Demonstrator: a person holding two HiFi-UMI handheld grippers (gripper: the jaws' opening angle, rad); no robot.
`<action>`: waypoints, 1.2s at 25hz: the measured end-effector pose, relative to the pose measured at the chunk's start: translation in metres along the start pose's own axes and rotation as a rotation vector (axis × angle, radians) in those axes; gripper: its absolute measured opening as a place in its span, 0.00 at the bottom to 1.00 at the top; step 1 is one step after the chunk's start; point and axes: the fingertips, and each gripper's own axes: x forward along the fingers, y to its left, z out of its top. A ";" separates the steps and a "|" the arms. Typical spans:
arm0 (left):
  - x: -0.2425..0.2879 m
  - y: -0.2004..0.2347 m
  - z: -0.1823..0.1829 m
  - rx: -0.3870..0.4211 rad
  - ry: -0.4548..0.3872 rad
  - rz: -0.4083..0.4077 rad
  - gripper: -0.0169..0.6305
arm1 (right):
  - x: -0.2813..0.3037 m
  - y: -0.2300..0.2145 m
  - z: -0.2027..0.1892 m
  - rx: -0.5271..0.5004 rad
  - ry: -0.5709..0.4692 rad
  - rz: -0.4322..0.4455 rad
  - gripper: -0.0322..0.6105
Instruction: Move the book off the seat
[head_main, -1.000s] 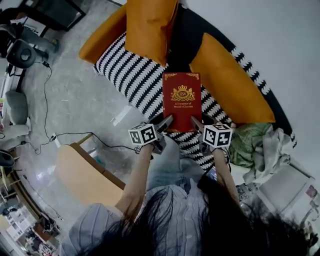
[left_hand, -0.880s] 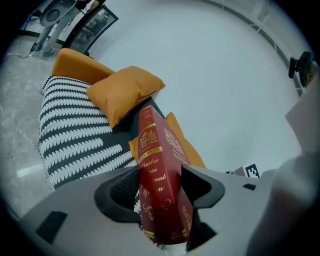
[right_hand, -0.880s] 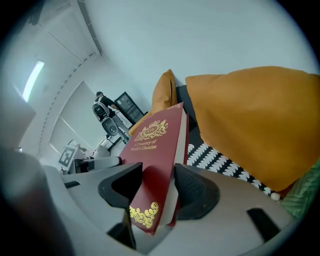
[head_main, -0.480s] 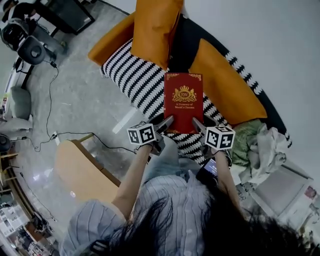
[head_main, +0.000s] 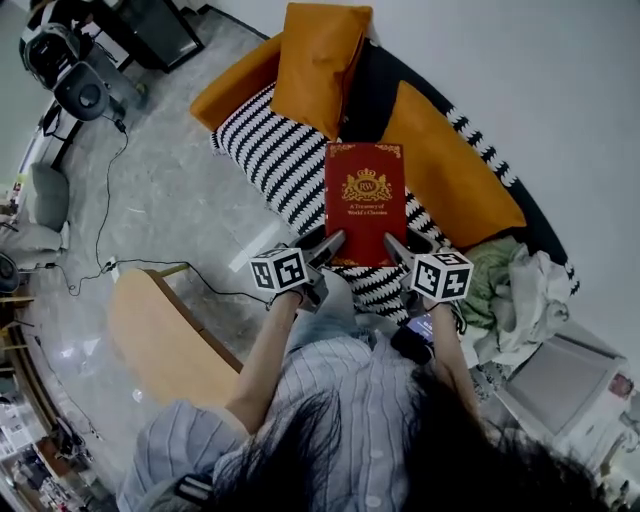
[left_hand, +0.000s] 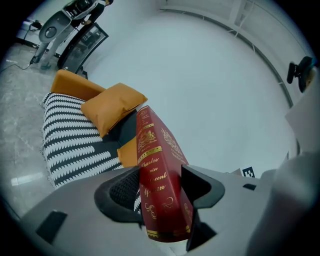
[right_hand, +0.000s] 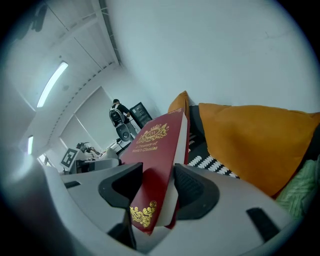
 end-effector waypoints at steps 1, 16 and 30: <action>-0.004 -0.002 0.000 0.005 -0.009 0.002 0.45 | -0.002 0.004 0.000 -0.007 -0.002 0.007 0.38; -0.048 -0.026 -0.011 0.000 -0.138 0.074 0.45 | -0.021 0.035 -0.004 -0.094 0.039 0.113 0.37; -0.124 0.006 -0.009 -0.050 -0.284 0.215 0.45 | 0.023 0.097 -0.022 -0.171 0.131 0.260 0.37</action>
